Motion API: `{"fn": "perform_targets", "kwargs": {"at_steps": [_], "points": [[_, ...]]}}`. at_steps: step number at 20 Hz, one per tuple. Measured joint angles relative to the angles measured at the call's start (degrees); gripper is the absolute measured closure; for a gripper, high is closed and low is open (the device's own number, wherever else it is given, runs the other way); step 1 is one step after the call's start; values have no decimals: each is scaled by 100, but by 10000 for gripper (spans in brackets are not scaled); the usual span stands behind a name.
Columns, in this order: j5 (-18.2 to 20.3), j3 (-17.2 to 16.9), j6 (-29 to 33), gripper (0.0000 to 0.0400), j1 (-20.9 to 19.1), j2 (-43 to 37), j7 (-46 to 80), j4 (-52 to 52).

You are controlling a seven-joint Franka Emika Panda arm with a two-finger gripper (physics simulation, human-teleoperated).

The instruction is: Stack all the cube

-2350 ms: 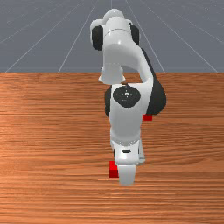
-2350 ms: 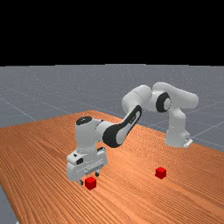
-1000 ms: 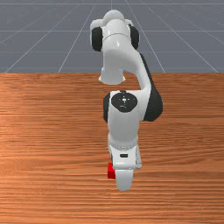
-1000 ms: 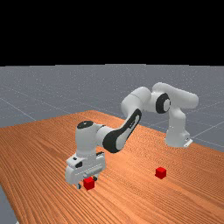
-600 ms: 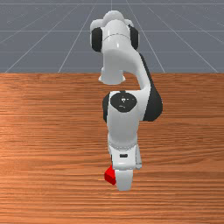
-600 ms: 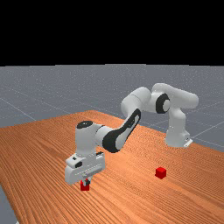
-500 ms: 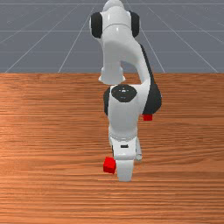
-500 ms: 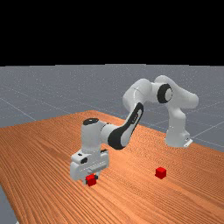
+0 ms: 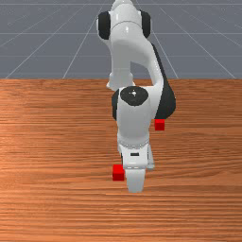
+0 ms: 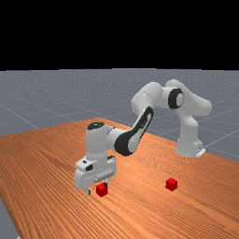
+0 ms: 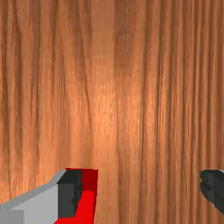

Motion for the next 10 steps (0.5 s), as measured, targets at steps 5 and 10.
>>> {"fn": "perform_targets", "kwargs": {"at_steps": [5, 10], "points": [[-67, -56, -264, 0, 44, -470, 60, -127], [-8, 4, 560, 0, 3, -1496, -14, -1960]]}}
